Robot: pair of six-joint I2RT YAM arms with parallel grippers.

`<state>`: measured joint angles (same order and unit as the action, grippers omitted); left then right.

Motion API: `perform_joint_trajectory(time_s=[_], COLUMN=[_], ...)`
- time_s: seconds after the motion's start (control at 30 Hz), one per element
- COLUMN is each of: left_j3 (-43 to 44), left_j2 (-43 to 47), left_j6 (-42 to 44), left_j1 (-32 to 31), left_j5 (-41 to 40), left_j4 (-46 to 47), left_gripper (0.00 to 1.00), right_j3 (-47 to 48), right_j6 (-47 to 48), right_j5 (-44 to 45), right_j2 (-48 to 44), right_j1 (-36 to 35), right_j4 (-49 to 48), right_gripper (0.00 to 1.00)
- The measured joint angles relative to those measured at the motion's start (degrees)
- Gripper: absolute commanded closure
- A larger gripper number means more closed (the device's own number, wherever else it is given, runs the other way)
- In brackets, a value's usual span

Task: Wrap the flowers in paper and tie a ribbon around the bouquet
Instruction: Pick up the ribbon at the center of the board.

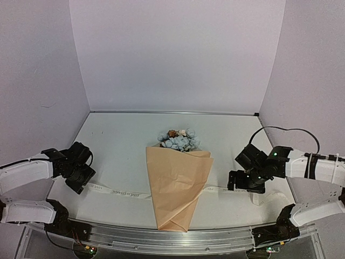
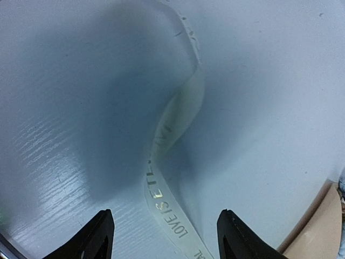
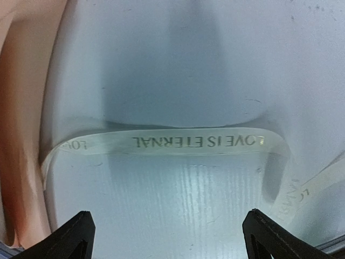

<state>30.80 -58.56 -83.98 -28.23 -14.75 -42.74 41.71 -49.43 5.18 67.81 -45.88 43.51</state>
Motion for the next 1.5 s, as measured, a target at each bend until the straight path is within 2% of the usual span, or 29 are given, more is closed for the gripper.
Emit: perform_joint_trajectory(time_s=[0.2, 0.33, 0.5, 0.63, 0.77, 0.8, 0.97, 1.1, 1.17, 1.5], left_j3=[-0.6, -0.6, -0.9, -1.3, -1.1, -1.1, -0.8, -0.8, -0.2, 6.0], left_j2=[-5.9, -9.6, -12.0, -12.6, -14.1, -14.5, -15.6, -15.7, -15.7, -9.3], left_j6=[0.7, 1.7, 2.4, 3.2, 4.5, 5.0, 6.5, 8.5, 10.2, 24.6], left_j1=[2.0, 3.5, 4.8, 5.5, 5.7, 5.7, 5.7, 5.7, 5.7, 5.8], left_j5=[2.6, 4.5, 6.0, 6.3, 6.2, 6.3, 6.1, 5.8, 5.3, 1.3], left_j4=[3.5, 6.6, 8.7, 10.1, 12.0, 12.7, 14.6, 14.8, 14.7, 16.9], left_gripper=[0.30, 0.35, 0.55, 0.73, 0.85, 0.88, 0.98, 1.00, 1.00, 1.00], right_j3=[-5.5, -7.2, -9.3, -12.8, -15.4, -15.6, -15.6, -15.4, -14.6, 3.8], right_j6=[-1.0, -1.2, -1.2, -0.4, 1.3, 1.8, 2.6, 2.2, 2.2, 5.4], right_j5=[5.2, 6.0, 6.8, 6.9, 5.0, 4.3, 0.1, -2.2, -3.0, -6.1], right_j2=[-4.4, -6.0, -8.6, -10.4, -9.3, -8.3, -3.1, -1.3, -1.2, -1.6], right_j1=[0.9, 2.0, 4.8, 9.7, 13.3, 13.7, 14.4, 14.4, 14.4, 14.4], right_j4=[1.8, 3.0, 3.8, 3.8, 0.1, -0.8, -5.6, -7.0, -6.5, 5.5], right_gripper=[0.02, 0.02, 0.02, 0.02, 0.04, 0.07, 0.42, 0.82, 1.00, 1.00])
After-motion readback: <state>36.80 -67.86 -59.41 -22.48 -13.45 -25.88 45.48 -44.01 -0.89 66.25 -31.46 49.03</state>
